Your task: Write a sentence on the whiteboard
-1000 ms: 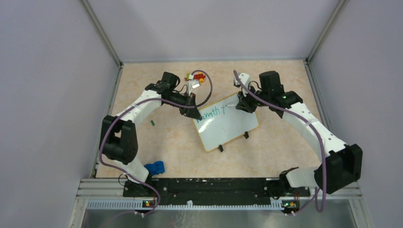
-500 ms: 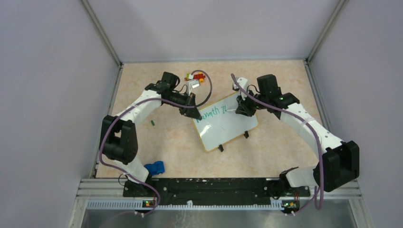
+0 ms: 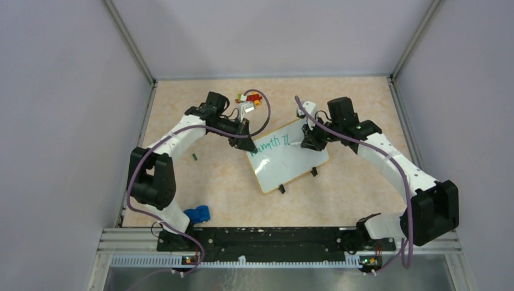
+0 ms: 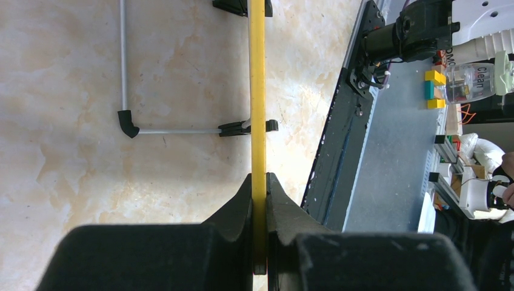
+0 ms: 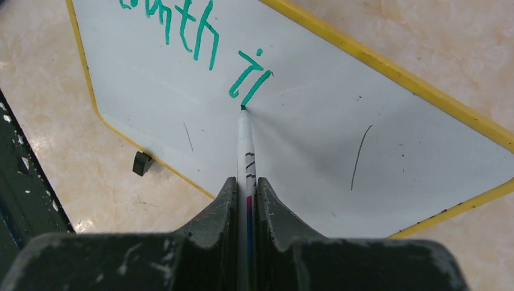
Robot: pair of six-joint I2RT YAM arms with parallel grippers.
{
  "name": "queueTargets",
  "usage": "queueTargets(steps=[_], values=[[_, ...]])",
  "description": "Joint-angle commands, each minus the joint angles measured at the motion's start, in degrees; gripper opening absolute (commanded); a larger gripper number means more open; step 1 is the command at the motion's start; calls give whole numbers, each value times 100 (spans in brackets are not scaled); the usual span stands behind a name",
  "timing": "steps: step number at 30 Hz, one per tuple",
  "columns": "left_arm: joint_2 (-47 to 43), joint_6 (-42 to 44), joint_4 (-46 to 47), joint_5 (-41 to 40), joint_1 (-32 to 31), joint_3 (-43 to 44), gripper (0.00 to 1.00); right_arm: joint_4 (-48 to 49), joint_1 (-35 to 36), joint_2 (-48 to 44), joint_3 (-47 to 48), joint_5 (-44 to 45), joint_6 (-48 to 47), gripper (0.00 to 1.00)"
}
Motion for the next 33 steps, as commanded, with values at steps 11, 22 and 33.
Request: queueTargets(steps=[11, 22, 33], values=[[-85, 141, -75, 112, 8, 51, 0, 448, -16, 93, 536, 201, 133, 0], [-81, 141, -84, 104, 11, 60, 0, 346, -238, 58, 477, 289, 35, 0], [-79, 141, -84, 102, 11, 84, 0, 197, -256, -72, 193, 135, -64, 0]])
